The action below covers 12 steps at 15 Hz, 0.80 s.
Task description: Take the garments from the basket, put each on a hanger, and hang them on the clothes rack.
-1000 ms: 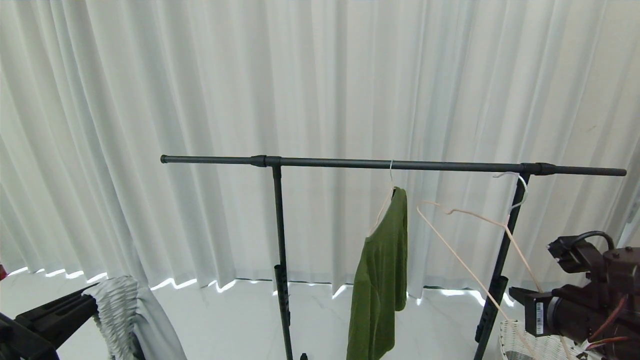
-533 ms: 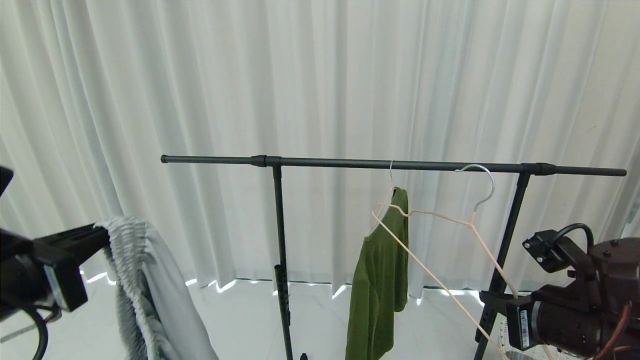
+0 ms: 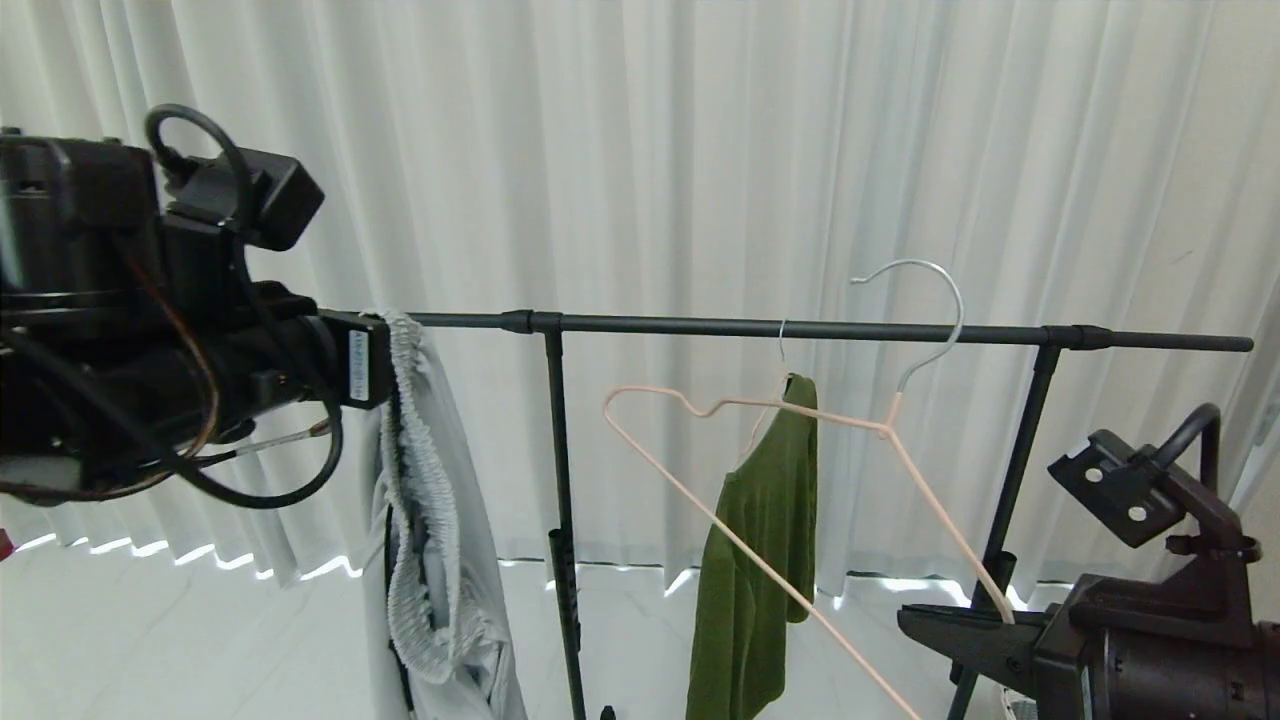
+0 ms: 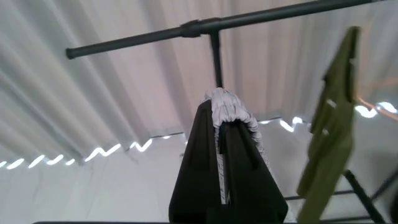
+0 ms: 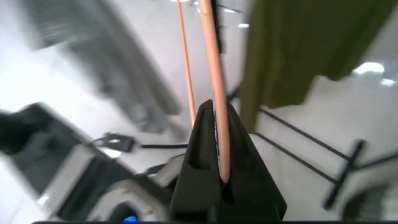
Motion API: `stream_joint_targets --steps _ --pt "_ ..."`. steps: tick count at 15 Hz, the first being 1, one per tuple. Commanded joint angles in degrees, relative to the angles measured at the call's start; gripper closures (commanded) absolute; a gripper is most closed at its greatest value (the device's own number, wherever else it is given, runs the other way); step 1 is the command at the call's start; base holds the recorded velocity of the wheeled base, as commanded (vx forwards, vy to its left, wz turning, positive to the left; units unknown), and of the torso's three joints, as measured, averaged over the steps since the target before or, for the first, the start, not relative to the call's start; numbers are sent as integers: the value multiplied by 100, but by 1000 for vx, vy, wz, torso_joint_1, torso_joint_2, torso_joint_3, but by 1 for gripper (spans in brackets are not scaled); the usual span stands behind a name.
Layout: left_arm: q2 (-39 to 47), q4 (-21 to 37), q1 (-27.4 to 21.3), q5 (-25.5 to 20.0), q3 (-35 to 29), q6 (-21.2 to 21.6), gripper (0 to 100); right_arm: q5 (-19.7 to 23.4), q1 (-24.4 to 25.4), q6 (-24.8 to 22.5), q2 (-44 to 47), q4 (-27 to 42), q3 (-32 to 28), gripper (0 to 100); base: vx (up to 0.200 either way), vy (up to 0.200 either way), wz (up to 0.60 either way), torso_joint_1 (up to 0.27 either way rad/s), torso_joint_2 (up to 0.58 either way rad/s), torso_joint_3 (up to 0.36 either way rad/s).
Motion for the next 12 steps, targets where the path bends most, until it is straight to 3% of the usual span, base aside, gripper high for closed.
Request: stream_joint_targets --steps 1,4,12 --pt "798 -6 -280 92 -551 -10 100 165 227 -10 43 -17 -156 100 0 0 0 0 0 0" --pt "1159 3 -306 478 -1008 -1 100 297 402 -46 237 -140 -226 100 0 0 0 0 0 0" --pt "1141 3 -693 496 -832 -212 100 271 464 -10 984 -633 -226 100 0 0 0 0 0 0"
